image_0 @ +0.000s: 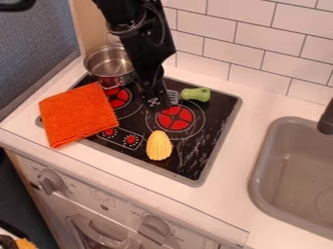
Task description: Put the wooden spatula on the orange cloth
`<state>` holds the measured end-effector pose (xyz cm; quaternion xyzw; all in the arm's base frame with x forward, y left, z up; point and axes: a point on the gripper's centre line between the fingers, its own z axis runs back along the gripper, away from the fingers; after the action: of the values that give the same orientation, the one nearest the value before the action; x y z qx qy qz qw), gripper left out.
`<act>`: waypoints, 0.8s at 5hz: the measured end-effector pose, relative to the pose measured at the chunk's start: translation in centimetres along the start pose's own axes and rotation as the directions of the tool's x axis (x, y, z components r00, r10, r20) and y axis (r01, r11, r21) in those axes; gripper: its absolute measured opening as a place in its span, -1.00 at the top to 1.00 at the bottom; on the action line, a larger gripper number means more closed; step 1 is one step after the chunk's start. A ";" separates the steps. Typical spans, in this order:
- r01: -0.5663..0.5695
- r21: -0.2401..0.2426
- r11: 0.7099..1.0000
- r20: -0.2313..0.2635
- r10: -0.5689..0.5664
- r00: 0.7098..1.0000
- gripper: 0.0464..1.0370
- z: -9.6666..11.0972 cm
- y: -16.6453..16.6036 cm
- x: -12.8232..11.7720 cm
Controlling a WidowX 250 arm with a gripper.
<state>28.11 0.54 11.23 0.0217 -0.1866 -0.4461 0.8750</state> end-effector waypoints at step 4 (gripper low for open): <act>0.114 -0.076 0.991 -0.048 -0.118 0.992 -0.93 -4.1 4.1 1.4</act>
<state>33.44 1.35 8.67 0.0121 -0.1456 -0.5019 0.8525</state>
